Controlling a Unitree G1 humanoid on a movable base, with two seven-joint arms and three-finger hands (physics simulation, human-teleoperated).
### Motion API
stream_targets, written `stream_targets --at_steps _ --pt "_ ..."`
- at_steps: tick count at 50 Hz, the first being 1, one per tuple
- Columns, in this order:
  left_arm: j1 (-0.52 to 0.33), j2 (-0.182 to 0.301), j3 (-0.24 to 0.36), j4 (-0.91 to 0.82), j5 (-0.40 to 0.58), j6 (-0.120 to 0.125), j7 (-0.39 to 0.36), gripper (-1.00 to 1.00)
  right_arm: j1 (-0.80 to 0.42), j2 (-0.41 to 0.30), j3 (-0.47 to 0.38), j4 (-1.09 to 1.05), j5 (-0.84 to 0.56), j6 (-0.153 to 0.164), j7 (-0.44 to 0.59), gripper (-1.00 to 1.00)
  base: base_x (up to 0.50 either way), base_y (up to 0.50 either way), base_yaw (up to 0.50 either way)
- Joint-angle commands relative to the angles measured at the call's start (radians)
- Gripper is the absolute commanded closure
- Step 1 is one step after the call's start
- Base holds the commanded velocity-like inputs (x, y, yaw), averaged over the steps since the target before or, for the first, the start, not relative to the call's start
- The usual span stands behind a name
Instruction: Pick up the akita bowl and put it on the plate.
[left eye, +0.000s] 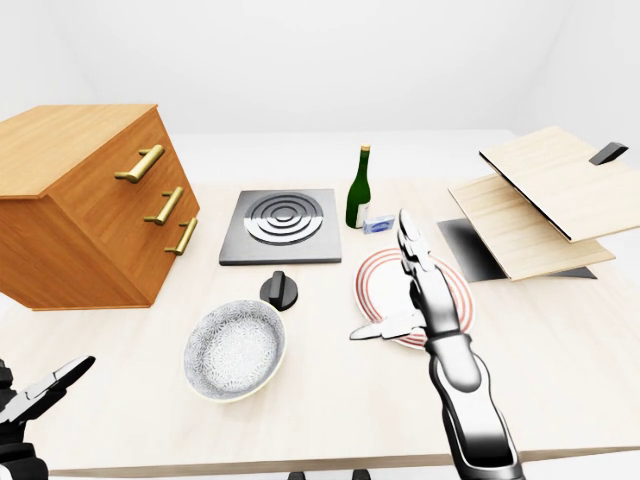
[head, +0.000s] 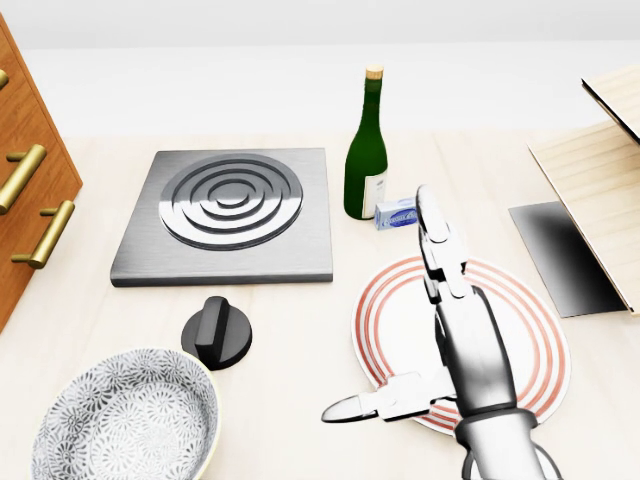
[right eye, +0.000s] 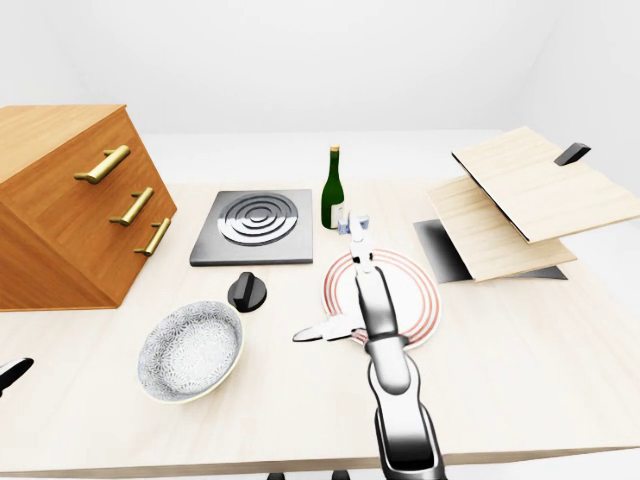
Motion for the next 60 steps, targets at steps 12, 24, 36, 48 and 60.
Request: stream_targets --at_steps 12,24,36,48,60 --pt "0.002 -0.003 0.006 -0.012 -0.001 0.011 0.002 -1.00 0.044 -0.001 0.127 -0.031 -0.232 0.000 0.069 -1.00 0.00 0.00 0.00" --pt "0.003 -0.006 0.013 -0.028 0.000 0.025 0.003 -1.00 0.062 0.001 0.191 -0.074 -0.348 0.000 0.098 -1.00 0.00 0.00 0.00" --pt "-0.001 -0.001 0.007 -0.009 -0.002 0.010 0.003 -1.00 0.079 0.000 0.266 -0.152 -0.511 0.000 0.152 -1.00 0.00 0.00 0.00" --pt "0.000 -0.001 0.006 -0.004 -0.002 0.002 0.002 -1.00 0.106 -0.004 0.364 -0.217 -0.672 0.000 0.228 -1.00 0.00 0.00 0.00" --pt "0.001 0.001 0.003 -0.003 -0.004 -0.001 0.007 -1.00 0.112 0.001 0.414 -0.244 -0.799 0.000 0.292 -1.00 0.00 0.00 0.00"
